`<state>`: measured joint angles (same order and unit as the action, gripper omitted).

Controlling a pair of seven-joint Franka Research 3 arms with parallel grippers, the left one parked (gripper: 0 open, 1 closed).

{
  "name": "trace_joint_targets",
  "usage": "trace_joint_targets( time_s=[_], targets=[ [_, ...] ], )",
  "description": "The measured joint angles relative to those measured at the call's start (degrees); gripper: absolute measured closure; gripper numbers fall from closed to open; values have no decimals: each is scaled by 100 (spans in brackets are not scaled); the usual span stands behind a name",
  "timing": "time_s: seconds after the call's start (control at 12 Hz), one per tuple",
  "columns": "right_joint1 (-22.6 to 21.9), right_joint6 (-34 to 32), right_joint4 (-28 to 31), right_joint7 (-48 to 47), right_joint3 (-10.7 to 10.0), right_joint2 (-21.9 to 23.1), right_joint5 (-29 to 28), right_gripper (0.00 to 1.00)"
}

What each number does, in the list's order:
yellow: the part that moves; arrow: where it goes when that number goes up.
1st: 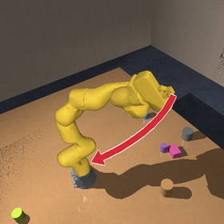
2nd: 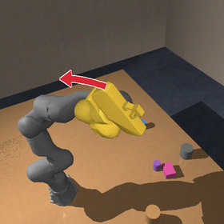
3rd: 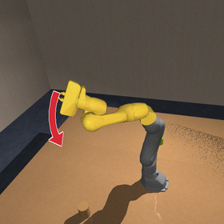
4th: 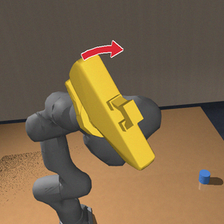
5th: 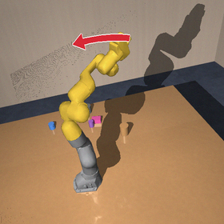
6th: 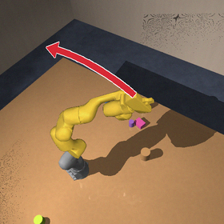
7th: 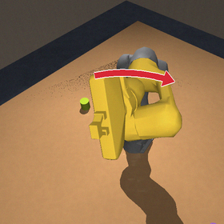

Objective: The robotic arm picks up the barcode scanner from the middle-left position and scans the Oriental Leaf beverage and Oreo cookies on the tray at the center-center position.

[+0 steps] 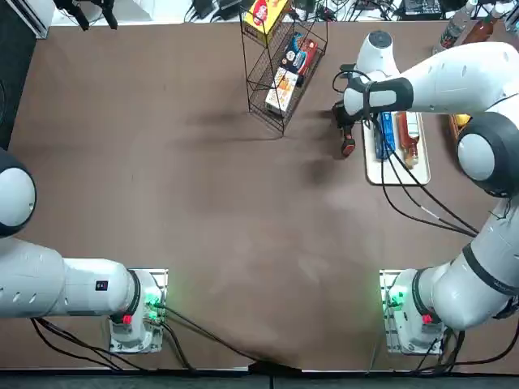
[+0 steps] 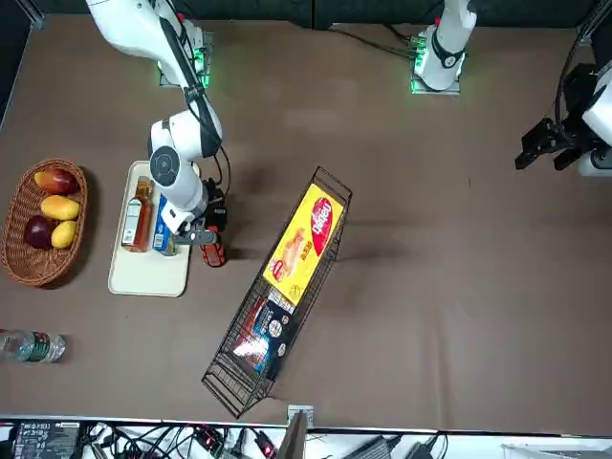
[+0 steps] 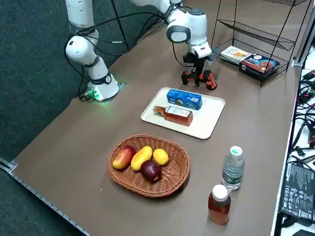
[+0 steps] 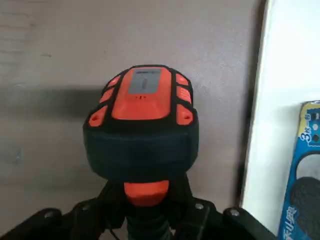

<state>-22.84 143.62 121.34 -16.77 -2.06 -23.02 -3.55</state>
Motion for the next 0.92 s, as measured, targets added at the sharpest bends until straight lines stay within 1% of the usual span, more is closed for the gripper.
trace_joint_targets(
  time_s=[0.25,0.42,0.5,0.67,0.92],
  targets=[
    [1,-5,-1,-141,-1,13,0,58],
    [2,-59,-18,-259,-3,97,0,58],
    [15,-221,-46,-310,-16,321,0,58],
    [42,-598,-80,-313,-49,631,0,58],
    [295,-1389,-146,-226,-92,1103,0,58]
  ],
)
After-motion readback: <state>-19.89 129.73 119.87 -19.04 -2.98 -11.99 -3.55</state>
